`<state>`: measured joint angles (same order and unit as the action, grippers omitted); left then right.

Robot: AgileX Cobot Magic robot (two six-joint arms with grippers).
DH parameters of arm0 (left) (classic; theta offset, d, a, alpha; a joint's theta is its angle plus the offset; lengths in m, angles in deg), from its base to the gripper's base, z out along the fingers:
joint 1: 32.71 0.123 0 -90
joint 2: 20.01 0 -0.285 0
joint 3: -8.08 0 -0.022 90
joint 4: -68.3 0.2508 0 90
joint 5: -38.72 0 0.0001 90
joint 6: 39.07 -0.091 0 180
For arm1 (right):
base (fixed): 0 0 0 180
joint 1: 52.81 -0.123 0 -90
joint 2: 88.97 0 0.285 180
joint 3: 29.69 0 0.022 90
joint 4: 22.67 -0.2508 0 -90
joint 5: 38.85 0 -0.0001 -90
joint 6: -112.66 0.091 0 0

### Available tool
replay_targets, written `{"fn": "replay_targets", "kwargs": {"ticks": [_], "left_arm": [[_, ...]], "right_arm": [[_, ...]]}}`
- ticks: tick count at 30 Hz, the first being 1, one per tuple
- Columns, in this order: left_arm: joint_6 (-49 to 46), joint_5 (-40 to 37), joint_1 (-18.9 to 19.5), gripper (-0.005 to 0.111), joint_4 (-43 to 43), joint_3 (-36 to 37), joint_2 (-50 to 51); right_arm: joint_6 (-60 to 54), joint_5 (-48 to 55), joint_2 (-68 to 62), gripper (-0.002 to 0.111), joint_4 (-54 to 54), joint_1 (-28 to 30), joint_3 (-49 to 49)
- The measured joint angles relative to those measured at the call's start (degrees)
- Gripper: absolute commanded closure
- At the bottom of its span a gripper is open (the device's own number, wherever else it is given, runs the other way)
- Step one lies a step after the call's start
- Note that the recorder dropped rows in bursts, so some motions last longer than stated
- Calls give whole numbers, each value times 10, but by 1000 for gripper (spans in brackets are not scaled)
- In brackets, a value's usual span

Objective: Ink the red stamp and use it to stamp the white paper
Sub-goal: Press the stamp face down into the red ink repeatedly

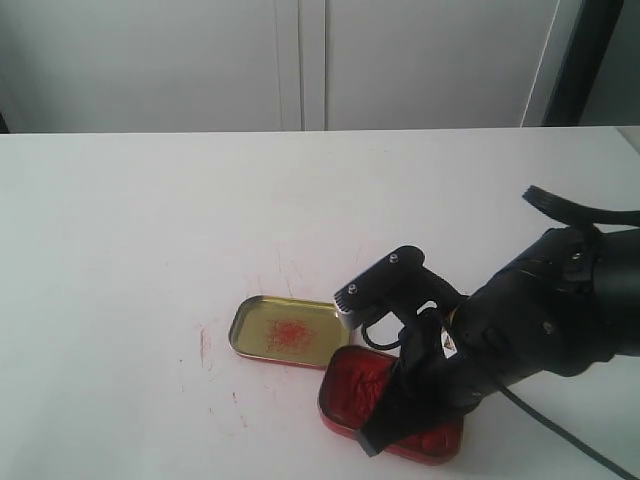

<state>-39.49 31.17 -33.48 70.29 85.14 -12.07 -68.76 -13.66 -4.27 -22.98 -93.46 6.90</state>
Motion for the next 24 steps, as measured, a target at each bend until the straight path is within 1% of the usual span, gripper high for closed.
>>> {"fn": "replay_targets", "kwargs": {"ticks": [19, 24], "left_arm": [[0, 0, 0, 107, 0, 0, 0], [0, 0, 0, 107, 0, 0, 0]], "right_arm": [[14, -30, 8, 108, -8, 0, 13], [14, -55, 16, 108, -26, 0, 37]]}}
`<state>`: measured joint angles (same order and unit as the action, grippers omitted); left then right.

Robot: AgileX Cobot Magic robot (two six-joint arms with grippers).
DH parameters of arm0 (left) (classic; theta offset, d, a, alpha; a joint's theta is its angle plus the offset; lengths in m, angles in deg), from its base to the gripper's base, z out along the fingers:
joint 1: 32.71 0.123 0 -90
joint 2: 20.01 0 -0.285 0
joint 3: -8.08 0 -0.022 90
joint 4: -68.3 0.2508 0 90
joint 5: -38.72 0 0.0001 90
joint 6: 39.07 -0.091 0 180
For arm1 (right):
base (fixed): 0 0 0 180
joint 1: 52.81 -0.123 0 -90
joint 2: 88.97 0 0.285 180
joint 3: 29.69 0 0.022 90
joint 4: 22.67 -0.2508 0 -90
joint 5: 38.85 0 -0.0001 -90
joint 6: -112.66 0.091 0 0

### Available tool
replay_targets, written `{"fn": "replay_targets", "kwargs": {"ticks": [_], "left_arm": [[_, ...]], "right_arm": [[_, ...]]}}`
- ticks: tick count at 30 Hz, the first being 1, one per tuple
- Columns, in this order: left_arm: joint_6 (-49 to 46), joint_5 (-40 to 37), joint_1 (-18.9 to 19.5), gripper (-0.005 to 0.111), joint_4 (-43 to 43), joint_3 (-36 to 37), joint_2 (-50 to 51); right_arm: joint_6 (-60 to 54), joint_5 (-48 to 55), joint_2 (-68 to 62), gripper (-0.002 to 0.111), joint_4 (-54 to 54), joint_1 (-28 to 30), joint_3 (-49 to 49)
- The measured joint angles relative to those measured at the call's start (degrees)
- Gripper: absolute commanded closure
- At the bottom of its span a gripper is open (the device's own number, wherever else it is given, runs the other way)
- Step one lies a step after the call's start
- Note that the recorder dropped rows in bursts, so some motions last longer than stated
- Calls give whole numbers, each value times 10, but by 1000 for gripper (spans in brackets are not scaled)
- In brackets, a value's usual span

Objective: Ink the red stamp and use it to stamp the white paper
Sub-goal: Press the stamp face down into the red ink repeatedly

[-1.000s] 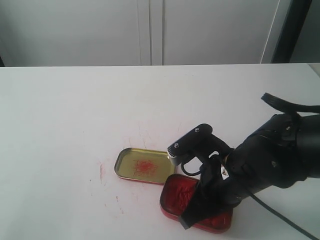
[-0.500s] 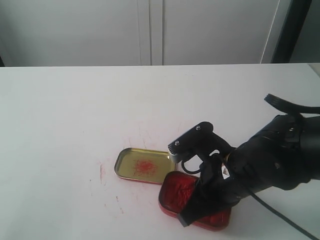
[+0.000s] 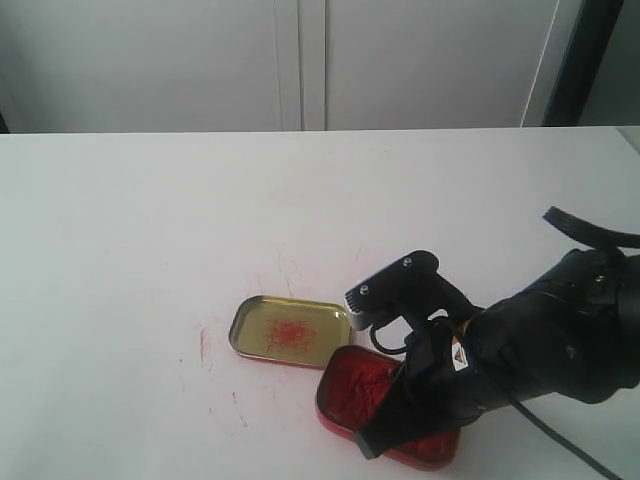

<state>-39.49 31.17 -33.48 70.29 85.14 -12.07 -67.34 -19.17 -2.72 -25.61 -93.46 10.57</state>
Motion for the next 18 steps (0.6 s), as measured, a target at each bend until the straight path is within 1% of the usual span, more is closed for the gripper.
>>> {"fn": "replay_targets", "kwargs": {"ticks": [7, 18], "left_arm": [[0, 0, 0, 107, 0, 0, 0], [0, 0, 0, 107, 0, 0, 0]], "right_arm": [[0, -31, 21, 108, -35, 0, 16], [0, -36, 23, 108, -51, 0, 17]]}}
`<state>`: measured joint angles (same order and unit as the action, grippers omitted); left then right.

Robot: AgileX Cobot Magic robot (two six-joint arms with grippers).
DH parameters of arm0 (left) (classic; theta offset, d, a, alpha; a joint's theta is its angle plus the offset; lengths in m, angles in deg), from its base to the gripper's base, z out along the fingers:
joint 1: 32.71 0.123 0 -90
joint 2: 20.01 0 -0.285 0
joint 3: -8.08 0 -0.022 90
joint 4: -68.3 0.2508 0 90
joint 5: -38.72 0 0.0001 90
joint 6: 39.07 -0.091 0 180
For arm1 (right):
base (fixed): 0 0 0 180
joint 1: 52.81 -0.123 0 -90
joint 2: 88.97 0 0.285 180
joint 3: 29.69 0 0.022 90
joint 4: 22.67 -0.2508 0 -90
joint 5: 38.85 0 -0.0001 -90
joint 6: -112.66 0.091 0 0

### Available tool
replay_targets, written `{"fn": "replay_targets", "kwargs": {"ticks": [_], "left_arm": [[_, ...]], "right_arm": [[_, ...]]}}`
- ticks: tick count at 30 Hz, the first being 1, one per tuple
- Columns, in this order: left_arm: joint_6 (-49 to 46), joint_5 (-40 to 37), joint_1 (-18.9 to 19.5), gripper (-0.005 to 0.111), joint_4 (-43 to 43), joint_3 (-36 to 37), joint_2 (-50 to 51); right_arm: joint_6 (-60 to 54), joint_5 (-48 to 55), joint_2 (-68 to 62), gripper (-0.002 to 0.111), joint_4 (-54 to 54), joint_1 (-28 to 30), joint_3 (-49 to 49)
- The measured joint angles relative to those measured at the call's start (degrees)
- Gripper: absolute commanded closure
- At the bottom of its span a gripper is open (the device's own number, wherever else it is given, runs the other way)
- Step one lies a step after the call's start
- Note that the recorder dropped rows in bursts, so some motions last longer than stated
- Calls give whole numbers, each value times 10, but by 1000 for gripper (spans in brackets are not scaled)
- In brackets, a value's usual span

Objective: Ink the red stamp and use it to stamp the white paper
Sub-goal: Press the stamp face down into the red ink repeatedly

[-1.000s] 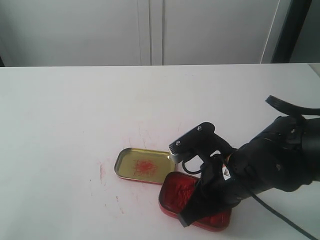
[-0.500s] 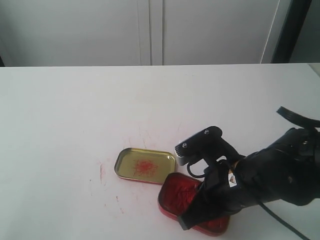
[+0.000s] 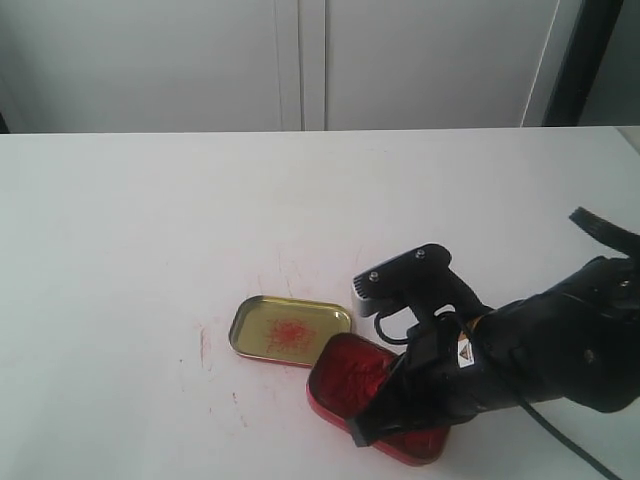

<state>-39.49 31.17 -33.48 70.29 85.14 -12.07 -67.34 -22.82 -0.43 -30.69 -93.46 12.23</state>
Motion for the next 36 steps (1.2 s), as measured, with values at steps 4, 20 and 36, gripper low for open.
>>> {"fn": "replay_targets", "kwargs": {"ticks": [4, 20, 36], "left_arm": [[0, 0, 0, 107, 0, 0, 0], [0, 0, 0, 107, 0, 0, 0], [0, 0, 0, 107, 0, 0, 0]], "right_arm": [[0, -10, -12, 108, 0, 1, 12], [0, -13, -18, 108, -44, 21, 12], [-21, 1, -10, 108, -65, 21, 12]]}}
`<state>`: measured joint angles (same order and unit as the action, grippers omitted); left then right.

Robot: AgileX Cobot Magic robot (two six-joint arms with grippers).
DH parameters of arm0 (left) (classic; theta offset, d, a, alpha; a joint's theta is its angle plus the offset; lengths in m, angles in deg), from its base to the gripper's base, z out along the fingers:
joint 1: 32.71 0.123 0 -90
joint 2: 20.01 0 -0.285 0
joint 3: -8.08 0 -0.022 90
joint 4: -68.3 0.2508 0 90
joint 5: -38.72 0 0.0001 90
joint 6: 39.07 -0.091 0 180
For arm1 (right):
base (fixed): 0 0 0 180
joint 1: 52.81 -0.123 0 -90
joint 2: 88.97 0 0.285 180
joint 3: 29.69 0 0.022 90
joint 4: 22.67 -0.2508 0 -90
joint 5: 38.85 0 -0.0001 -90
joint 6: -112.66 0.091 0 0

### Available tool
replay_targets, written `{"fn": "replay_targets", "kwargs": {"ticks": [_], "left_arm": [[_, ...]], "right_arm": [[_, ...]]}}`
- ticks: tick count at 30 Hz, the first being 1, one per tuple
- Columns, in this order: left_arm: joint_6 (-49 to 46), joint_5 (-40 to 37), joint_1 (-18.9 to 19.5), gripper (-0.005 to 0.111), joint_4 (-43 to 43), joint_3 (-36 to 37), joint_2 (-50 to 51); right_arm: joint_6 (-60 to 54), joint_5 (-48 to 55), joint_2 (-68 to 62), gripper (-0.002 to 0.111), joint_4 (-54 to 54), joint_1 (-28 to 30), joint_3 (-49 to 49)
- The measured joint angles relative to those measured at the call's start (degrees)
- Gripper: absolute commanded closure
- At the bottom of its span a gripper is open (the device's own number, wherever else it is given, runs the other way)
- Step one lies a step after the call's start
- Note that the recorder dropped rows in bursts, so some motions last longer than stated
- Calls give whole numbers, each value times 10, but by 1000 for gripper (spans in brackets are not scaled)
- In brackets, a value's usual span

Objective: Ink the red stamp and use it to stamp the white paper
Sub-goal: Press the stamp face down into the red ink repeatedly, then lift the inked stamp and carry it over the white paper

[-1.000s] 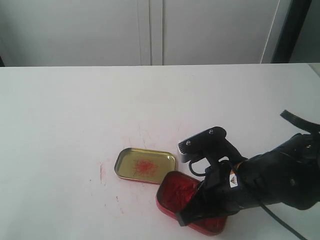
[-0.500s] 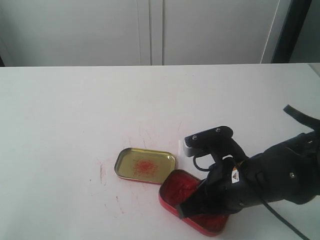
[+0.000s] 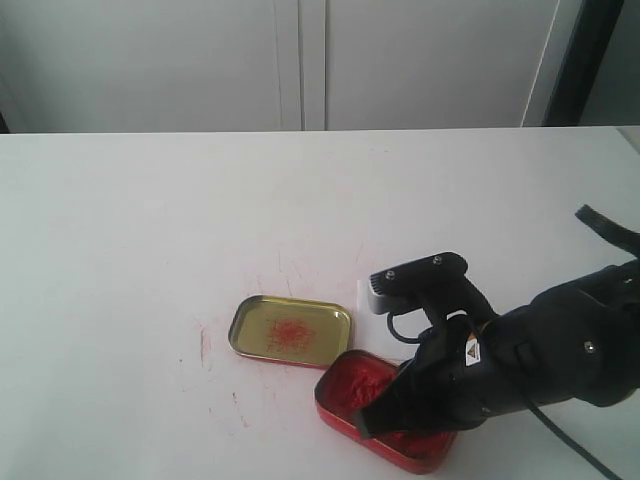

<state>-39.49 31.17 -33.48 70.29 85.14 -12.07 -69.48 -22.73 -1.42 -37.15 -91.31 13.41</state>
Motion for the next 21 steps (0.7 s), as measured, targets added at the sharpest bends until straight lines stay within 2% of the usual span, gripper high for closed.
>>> {"fn": "replay_targets", "kwargs": {"ticks": [21], "left_arm": [[0, 0, 0, 107, 0, 0, 0]], "right_arm": [[0, -10, 23, 108, 6, 0, -24]]}}
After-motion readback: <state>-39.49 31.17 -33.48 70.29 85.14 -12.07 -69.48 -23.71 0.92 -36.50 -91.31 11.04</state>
